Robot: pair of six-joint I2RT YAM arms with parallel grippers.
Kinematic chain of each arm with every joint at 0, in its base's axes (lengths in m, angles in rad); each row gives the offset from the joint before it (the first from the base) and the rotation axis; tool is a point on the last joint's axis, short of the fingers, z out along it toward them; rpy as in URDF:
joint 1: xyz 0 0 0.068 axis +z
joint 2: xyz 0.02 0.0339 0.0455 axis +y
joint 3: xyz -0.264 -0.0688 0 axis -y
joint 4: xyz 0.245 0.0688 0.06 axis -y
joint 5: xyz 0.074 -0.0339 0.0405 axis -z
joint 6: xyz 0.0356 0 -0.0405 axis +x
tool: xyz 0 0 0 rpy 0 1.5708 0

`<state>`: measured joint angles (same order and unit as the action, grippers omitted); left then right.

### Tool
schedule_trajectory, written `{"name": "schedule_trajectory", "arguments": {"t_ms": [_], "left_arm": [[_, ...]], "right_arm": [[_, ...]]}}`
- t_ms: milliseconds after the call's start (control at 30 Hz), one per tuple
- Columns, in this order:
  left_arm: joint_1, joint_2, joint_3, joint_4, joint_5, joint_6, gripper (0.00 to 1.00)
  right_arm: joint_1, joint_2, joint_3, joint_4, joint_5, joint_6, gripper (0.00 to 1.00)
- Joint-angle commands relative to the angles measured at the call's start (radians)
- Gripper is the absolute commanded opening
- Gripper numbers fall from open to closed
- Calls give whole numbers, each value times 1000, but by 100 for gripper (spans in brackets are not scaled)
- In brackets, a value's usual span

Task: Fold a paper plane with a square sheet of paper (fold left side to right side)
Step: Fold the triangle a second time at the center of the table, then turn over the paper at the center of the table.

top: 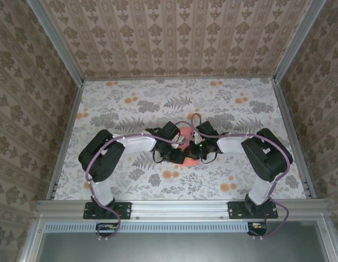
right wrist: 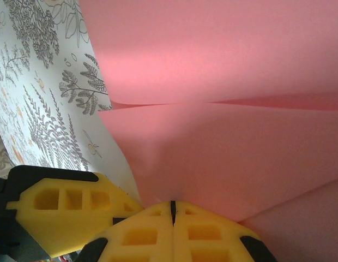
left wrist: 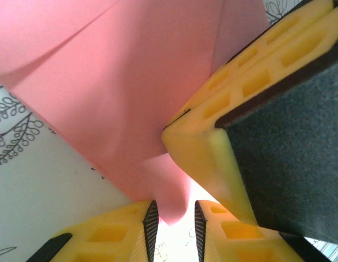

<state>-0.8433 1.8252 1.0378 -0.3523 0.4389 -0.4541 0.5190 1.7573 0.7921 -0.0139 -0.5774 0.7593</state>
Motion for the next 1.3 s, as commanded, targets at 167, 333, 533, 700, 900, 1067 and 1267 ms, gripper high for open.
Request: {"name": "schedule_trajectory", "arguments": {"t_ms": [167, 333, 533, 700, 900, 1067, 1267], "left_arm": [[-2, 40, 8, -73, -49, -17, 28], [27, -10, -32, -7, -3, -40, 29], [92, -143, -108, 113, 73, -83, 38], [157, -189, -145, 164, 113, -110, 48], [167, -146, -150, 261, 162, -146, 54], [163, -82, -108, 309, 191, -152, 54], [159, -19, -58, 292, 182, -122, 50]], "right_arm": [[13, 25, -6, -75, 29, -38, 0], [7, 27, -25, -72, 57, -51, 0], [-6, -27, -9, -1, 25, -47, 0], [-24, -96, 6, 14, 28, -59, 8], [-72, -191, -7, -63, 89, -116, 22], [-118, -243, -30, -85, 101, -138, 35], [-145, -280, -62, -101, 98, -147, 45]]}}
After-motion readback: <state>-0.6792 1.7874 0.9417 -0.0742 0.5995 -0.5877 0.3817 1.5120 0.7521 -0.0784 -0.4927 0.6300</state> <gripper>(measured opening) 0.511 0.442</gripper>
